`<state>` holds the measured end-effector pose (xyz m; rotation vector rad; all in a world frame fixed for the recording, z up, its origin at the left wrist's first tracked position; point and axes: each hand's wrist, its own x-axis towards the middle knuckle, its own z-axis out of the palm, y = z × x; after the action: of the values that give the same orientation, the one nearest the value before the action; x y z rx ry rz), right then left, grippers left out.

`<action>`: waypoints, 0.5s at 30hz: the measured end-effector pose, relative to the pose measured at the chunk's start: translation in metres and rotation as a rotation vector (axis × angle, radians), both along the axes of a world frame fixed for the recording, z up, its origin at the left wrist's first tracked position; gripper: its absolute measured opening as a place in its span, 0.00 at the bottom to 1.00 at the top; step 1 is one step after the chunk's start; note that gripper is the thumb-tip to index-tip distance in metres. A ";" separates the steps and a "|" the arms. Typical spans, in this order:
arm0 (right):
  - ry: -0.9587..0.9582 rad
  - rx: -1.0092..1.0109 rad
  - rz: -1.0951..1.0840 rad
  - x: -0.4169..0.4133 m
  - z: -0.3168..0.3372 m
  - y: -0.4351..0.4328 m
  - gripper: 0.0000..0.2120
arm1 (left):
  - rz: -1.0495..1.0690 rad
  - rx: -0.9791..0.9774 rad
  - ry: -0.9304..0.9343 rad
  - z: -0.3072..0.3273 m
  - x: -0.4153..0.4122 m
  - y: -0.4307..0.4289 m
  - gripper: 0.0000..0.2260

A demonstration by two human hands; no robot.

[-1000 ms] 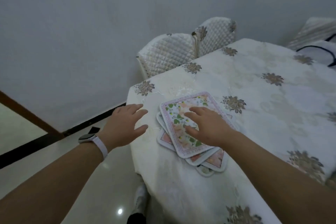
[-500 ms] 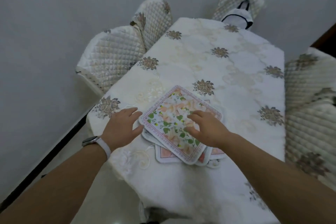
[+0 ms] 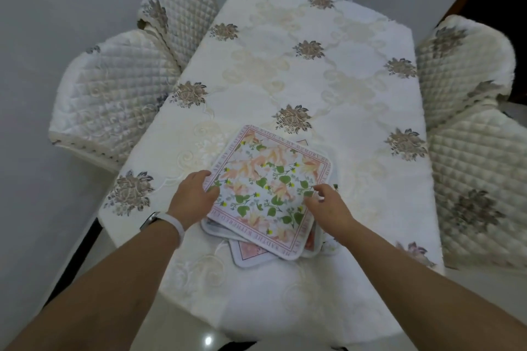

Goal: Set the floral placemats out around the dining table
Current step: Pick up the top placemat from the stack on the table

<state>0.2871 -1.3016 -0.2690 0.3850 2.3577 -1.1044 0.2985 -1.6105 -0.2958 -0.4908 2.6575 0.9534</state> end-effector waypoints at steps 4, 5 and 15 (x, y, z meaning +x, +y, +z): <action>-0.095 -0.126 -0.276 0.000 -0.016 0.001 0.27 | 0.155 0.131 -0.017 -0.002 -0.019 0.007 0.16; -0.113 -0.156 -0.332 -0.003 -0.020 0.003 0.25 | 0.186 0.141 -0.018 -0.003 -0.024 0.008 0.17; -0.146 -0.271 -0.498 -0.027 -0.044 0.002 0.17 | 0.216 0.056 -0.002 -0.011 -0.073 0.044 0.22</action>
<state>0.2605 -1.2994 -0.3134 0.9501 1.9961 -1.5357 0.2252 -1.5667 -0.3064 -0.7775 2.6065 1.0822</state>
